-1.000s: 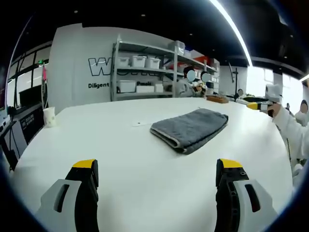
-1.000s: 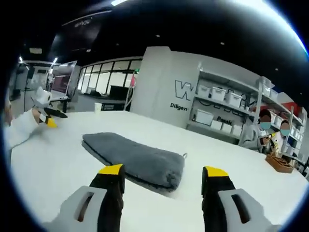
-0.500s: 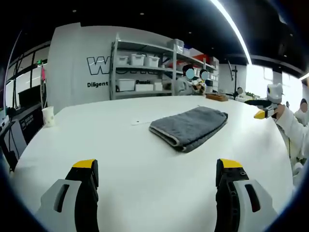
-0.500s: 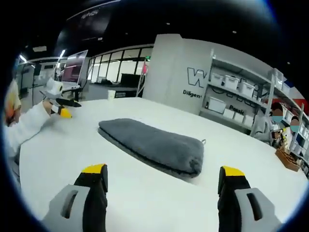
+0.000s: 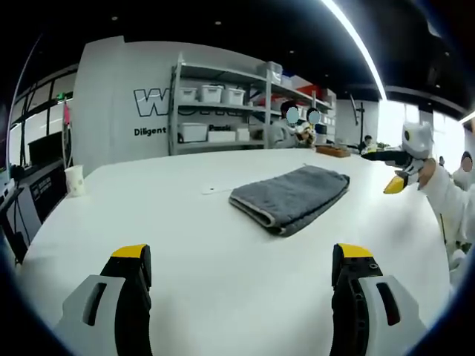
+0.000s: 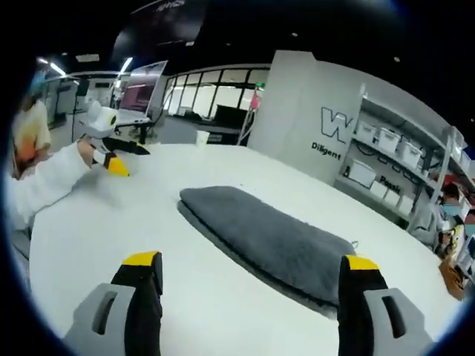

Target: Open the folded towel by lifting each exposed corner and separating the folded layers until the towel lies flat within the target outline without major curled edges

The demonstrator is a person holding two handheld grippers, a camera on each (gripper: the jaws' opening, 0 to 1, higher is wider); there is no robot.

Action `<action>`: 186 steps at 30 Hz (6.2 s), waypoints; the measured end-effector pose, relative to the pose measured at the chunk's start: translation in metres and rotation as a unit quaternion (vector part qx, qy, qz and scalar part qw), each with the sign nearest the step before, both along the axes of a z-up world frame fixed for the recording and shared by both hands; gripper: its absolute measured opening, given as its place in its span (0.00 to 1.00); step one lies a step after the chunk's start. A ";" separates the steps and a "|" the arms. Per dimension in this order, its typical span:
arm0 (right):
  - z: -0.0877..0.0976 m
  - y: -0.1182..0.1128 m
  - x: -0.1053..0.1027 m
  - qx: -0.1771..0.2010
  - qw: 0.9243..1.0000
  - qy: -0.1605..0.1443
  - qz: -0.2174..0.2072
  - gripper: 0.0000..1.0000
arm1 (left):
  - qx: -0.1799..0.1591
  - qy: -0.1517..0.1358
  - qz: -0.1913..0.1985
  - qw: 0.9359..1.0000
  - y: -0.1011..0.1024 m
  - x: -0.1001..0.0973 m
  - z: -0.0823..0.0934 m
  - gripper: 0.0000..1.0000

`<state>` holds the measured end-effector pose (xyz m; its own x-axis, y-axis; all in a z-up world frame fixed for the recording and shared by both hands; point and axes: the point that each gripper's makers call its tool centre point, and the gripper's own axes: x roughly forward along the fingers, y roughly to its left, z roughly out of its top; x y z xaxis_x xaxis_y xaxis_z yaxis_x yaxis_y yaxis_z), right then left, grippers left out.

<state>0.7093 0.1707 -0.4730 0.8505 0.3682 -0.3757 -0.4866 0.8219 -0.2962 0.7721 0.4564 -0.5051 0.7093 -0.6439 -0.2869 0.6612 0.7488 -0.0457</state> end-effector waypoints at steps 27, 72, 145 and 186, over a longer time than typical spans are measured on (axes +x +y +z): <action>-0.051 0.165 0.103 -0.140 0.980 -0.046 0.135 0.48 | -0.009 0.001 0.005 1.000 -0.001 -0.011 -0.001 1.00; -0.012 0.003 0.131 -0.053 0.992 -0.110 -0.019 0.00 | 0.002 0.009 0.007 1.000 0.003 0.004 -0.006 1.00; 0.006 -0.422 0.070 -0.092 0.936 -0.078 -0.332 0.00 | 0.022 -0.017 -0.045 0.999 -0.032 -0.006 -0.012 1.00; -0.077 -0.581 0.014 0.084 0.876 -0.043 -0.472 0.04 | -0.048 0.024 -0.102 0.993 -0.081 -0.022 -0.028 1.00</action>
